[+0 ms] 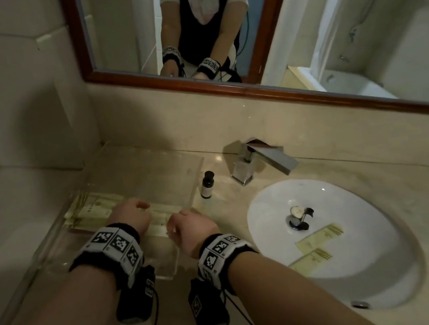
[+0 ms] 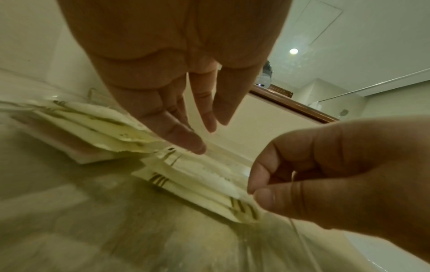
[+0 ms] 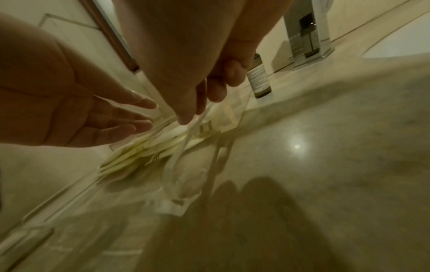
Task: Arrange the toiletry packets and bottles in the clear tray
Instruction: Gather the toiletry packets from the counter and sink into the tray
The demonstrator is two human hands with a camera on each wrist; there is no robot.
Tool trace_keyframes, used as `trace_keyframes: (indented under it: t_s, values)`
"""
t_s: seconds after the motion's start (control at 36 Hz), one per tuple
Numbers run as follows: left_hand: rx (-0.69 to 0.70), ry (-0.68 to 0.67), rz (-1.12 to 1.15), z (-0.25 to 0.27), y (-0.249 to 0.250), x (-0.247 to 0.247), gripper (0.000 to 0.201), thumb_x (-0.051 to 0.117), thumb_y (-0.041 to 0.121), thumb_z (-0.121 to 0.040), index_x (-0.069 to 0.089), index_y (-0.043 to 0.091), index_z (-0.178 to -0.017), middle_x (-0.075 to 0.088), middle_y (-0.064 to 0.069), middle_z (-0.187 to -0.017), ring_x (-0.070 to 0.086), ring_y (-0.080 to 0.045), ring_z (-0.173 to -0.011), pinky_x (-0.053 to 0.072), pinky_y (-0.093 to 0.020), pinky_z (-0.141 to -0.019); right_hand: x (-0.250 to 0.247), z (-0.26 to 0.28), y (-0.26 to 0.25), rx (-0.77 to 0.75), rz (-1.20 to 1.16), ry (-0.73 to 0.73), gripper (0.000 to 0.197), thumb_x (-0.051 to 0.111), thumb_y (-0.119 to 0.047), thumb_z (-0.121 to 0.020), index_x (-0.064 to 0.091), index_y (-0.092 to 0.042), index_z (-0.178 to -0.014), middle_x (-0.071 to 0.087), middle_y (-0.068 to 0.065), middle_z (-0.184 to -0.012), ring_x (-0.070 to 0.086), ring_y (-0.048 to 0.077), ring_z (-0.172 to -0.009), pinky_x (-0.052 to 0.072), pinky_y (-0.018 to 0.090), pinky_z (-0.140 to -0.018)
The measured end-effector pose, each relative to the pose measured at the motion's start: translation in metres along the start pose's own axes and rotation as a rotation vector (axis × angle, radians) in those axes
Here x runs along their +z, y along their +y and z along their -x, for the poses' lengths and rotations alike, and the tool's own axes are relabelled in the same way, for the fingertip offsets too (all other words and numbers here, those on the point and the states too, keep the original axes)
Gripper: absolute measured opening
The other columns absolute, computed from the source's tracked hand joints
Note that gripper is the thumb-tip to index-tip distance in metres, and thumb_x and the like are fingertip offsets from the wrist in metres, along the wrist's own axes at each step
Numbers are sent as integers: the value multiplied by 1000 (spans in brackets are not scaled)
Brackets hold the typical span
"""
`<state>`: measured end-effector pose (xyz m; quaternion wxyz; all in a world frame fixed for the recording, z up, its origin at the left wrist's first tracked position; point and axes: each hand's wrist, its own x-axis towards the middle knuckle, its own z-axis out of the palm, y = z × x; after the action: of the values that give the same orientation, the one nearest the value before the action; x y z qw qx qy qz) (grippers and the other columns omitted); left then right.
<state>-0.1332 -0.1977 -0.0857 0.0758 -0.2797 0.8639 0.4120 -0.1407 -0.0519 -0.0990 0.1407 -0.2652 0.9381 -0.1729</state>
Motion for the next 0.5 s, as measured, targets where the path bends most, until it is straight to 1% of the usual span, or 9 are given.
trace_keyframes:
  t_s: [0.08,0.17,0.25,0.28,0.33,0.36,0.44,0.5]
  values:
    - [54,-25,55,7,13,6,28,52,12,-89,59,9,-116,62,-15,-118,59,-32,-110,50,-43,-96,-2,7,10,-27,-27,25,18,50,-19,-91,59,-18,-106,55,6,-109,57,29,-99,50,37,-85]
    - [123,-64,86,16,30,18,23,53,13,-89,60,9,-111,64,-13,-115,61,-32,-107,50,-45,-96,-8,18,25,-25,-56,66,21,48,-24,-93,60,-17,-109,56,8,-112,57,29,-101,49,37,-87]
    - [178,-109,98,27,49,33,20,55,14,-90,60,8,-109,64,-15,-112,61,-34,-105,49,-46,-96,-20,33,47,0,-58,120,26,47,-30,-95,62,-14,-109,58,10,-110,57,29,-101,45,32,-84]
    - [197,-125,86,31,56,39,17,55,14,-90,61,9,-105,64,-16,-112,60,-34,-105,49,-46,-95,-26,39,57,20,-65,134,28,48,-32,-95,64,-14,-109,60,10,-110,57,29,-100,44,30,-82]
    - [231,-163,60,39,70,50,7,54,15,-90,61,17,-91,64,-16,-111,60,-34,-105,49,-46,-96,-38,51,81,81,-89,144,29,49,-33,-95,66,-13,-108,63,11,-108,58,28,-100,42,28,-81]
    - [249,-187,51,43,76,57,8,54,15,-90,62,18,-90,64,-15,-111,60,-33,-106,49,-46,-96,-43,58,94,122,-106,142,29,49,-33,-95,66,-12,-106,65,11,-107,58,28,-99,42,27,-81]
    - [317,-258,0,55,96,81,21,53,16,-91,66,12,-107,65,-12,-116,59,-30,-110,48,-43,-99,-57,82,140,305,-167,111,27,51,-32,-94,66,-12,-103,67,10,-104,61,26,-98,43,26,-80]
    - [347,-303,-26,63,108,98,21,55,15,-90,66,11,-108,66,-10,-115,61,-30,-108,49,-41,-97,-64,100,173,453,-210,73,24,51,-33,-93,65,-15,-102,67,7,-101,60,22,-92,44,26,-80]
